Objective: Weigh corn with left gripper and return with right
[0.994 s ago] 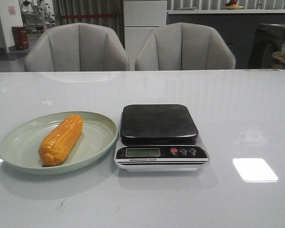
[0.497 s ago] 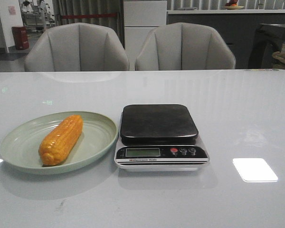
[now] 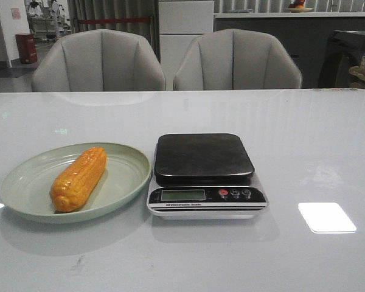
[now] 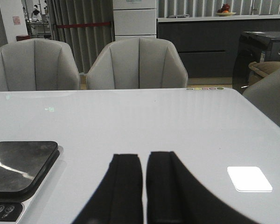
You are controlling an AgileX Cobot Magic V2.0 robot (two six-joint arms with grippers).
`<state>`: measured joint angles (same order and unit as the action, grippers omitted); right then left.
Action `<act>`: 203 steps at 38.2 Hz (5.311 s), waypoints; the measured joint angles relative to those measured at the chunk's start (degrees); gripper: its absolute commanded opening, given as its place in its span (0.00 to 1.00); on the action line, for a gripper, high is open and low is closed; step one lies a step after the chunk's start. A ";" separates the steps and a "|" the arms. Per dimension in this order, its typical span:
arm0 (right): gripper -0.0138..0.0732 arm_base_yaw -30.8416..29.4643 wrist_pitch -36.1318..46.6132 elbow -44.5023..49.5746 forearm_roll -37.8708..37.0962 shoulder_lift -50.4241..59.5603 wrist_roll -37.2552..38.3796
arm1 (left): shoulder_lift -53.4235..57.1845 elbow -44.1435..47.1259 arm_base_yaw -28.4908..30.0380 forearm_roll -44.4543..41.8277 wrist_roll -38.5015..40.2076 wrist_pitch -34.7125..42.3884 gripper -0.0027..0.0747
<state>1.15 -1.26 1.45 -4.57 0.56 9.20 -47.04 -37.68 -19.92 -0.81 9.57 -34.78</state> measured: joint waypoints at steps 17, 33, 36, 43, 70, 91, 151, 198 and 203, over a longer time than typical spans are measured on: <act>0.38 0.00 0.00 0.00 0.00 0.00 0.00 | -25.56 -7.02 -5.21 1.22 0.00 3.78 0.76; 0.38 0.00 0.00 0.00 0.00 0.00 0.00 | -43.28 -14.42 -5.42 4.88 0.00 6.05 0.76; 0.38 0.00 0.00 0.00 0.00 0.00 0.00 | -45.64 -15.57 -5.57 5.26 0.00 6.28 0.76; 0.38 0.00 0.00 0.00 0.00 0.00 0.00 | -51.27 -17.92 -6.86 5.51 0.00 6.41 0.69; 0.38 0.00 0.00 0.00 0.00 0.00 0.00 | -55.58 -32.08 -13.70 11.61 0.00 3.79 0.18; 0.38 0.00 0.00 0.00 0.00 0.00 0.00 | -64.33 -40.76 -22.09 16.33 0.00 6.05 0.50; 0.38 0.00 0.00 0.00 0.00 0.00 0.00 | -5.23 -4.76 -20.92 4.98 1.43 8.41 0.65; 0.38 0.00 -1.98 -12.01 0.00 -7.21 0.00 | 44.65 17.54 -20.92 -2.22 -1.19 4.56 0.19; 0.38 0.00 -11.57 -21.06 0.00 -15.98 0.00 | 44.65 17.54 -20.92 -2.41 -1.19 4.56 0.19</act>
<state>1.15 -12.83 -19.61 -4.57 -15.43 9.20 -2.39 -20.14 -40.84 -3.21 8.38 -30.22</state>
